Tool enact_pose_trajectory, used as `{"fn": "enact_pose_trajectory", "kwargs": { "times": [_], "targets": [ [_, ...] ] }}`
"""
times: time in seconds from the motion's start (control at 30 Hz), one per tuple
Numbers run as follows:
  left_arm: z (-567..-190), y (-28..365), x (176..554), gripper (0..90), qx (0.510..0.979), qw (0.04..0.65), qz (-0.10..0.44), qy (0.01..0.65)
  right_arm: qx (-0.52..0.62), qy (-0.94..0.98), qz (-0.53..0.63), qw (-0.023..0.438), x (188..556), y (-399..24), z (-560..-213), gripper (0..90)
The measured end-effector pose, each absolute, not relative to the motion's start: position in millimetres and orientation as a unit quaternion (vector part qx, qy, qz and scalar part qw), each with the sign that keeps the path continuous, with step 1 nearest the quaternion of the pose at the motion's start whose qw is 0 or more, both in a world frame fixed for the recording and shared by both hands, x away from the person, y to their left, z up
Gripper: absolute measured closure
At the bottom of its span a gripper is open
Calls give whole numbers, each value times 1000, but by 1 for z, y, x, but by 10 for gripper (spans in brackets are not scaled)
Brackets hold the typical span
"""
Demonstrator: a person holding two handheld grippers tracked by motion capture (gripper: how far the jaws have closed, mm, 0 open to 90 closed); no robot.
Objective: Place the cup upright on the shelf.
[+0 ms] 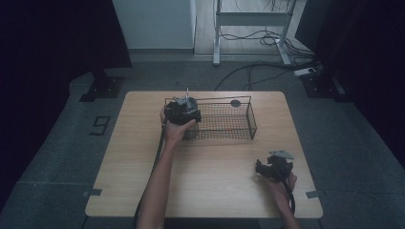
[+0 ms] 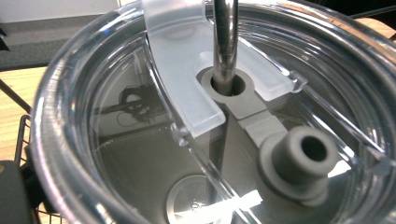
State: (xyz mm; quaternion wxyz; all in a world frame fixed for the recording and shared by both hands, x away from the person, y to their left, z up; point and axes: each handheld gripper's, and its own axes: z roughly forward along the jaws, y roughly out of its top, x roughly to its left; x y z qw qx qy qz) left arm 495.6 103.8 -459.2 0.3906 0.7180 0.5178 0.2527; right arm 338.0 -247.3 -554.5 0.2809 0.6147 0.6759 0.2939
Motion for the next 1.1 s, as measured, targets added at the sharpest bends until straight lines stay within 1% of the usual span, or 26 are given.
{"fn": "enact_pose_trajectory", "kwargs": {
  "times": [0.07,0.23,0.43,0.8,1.0,1.1],
  "targets": [
    [-455,106,494,0,718,393,257,514,615,676,294,280,338,-247,-555,133],
    [-439,107,485,0,719,392,280,501,615,675,294,281,338,-247,-554,134],
    [-426,109,476,0,715,404,284,496,613,676,293,286,338,-246,-555,134],
    [-412,122,447,0,710,423,293,481,611,678,291,288,338,-245,-554,134],
    [-410,132,425,0,711,436,288,469,611,678,290,289,338,-245,-554,134],
    [-411,134,415,6,715,433,289,467,609,678,290,292,338,-245,-554,134]
  ]
}}
